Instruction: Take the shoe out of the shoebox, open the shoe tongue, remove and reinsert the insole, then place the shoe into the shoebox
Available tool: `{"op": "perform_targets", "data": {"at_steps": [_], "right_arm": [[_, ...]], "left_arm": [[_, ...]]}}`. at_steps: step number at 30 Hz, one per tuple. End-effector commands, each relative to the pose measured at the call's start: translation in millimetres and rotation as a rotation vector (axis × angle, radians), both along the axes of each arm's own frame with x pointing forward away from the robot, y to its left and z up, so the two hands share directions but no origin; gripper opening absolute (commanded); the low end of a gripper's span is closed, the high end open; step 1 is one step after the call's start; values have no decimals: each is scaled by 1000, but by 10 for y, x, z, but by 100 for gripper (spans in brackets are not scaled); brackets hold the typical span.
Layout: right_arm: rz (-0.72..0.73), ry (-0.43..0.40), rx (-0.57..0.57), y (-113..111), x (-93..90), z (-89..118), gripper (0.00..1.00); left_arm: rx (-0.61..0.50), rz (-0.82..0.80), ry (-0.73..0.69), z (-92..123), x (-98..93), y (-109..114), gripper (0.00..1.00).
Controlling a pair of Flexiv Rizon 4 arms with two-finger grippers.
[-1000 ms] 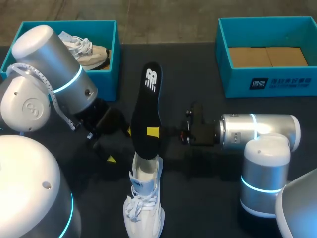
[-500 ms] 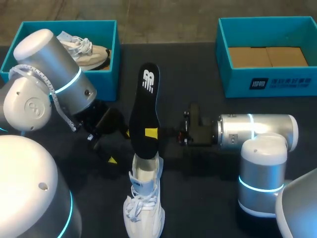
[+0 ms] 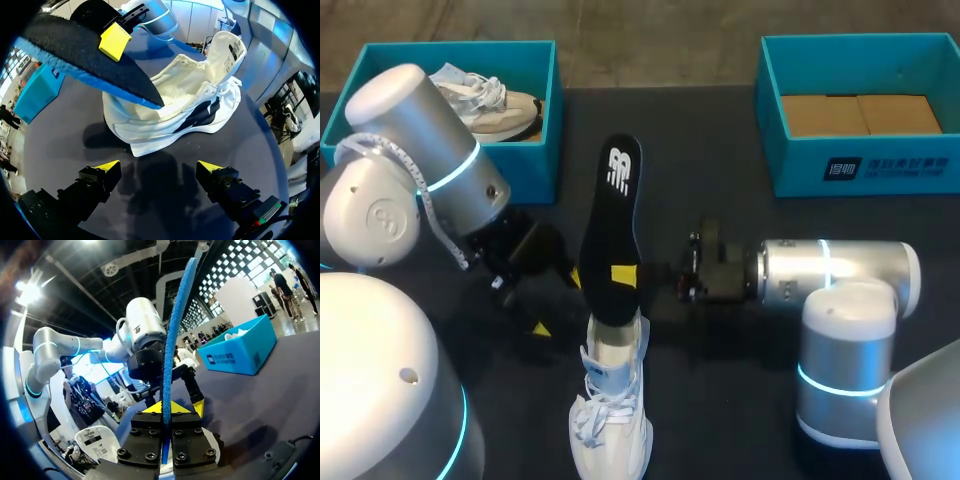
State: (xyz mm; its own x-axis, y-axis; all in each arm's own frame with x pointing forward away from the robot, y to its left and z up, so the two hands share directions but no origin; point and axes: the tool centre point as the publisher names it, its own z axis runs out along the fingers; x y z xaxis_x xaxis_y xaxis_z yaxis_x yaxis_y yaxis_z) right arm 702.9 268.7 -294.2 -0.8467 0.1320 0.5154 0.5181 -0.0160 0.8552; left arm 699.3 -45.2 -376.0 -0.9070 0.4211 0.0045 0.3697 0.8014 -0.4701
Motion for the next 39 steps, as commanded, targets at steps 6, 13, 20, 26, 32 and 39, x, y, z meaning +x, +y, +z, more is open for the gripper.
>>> {"op": "perform_targets", "data": {"at_steps": [6,13,20,26,32,39], "right_arm": [[-16,6,-13,64,-8,-38,0],[-26,3,-15,62,-21,-35,0],[-36,3,-23,42,-54,-24,0],[-36,5,-22,57,-60,-47,0],[-33,9,-27,127,-51,-55,0],[-35,10,-33,150,-52,-68,0]], "left_arm": [[12,-8,-5,-30,-14,8,100],[21,-17,-5,-48,-32,-1,100],[21,4,-4,-49,-46,-4,100],[23,6,-2,-53,-69,-4,100],[25,6,1,-67,-93,4,100],[25,6,4,-79,-104,9,100]]}}
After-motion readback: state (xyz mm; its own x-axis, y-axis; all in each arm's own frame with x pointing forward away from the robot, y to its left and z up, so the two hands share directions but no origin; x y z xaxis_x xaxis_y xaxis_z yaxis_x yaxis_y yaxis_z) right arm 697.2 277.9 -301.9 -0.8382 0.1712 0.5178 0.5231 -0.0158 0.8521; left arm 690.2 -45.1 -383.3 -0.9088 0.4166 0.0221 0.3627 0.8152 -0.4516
